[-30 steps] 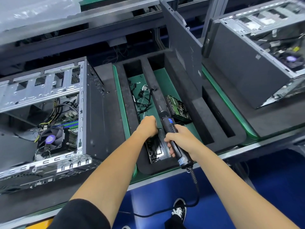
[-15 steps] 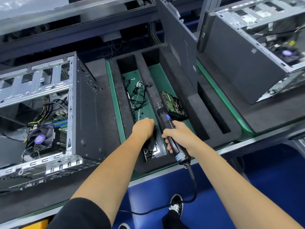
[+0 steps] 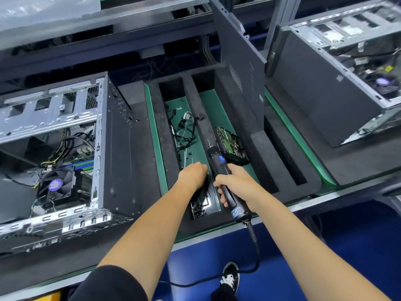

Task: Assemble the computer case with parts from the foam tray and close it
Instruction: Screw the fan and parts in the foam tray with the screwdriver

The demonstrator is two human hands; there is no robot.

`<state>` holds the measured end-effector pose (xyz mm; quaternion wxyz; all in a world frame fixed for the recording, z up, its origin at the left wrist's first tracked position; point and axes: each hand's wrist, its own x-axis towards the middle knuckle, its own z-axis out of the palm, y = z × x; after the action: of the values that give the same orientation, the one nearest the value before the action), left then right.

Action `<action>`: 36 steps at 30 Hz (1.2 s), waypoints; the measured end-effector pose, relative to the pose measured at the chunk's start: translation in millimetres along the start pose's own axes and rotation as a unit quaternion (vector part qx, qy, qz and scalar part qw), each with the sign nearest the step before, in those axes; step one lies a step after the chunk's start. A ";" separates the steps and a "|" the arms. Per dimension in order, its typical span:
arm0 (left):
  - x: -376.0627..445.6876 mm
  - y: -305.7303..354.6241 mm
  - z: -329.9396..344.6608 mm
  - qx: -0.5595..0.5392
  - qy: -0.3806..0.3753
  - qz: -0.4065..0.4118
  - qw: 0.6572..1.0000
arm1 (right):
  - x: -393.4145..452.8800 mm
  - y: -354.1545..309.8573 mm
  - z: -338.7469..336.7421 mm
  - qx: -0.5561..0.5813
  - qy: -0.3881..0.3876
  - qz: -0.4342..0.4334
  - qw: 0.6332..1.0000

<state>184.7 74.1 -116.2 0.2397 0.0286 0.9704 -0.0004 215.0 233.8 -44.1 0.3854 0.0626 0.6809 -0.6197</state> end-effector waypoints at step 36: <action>69.8 -31.3 -30.4 -0.151 0.077 -0.100 0.980 | 33.4 -18.7 0.3 -0.027 0.005 0.024 0.999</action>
<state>107.2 47.2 -122.2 0.1647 -0.1052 0.9728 0.1244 181.4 216.2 -49.3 0.3981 0.0718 0.6975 -0.5916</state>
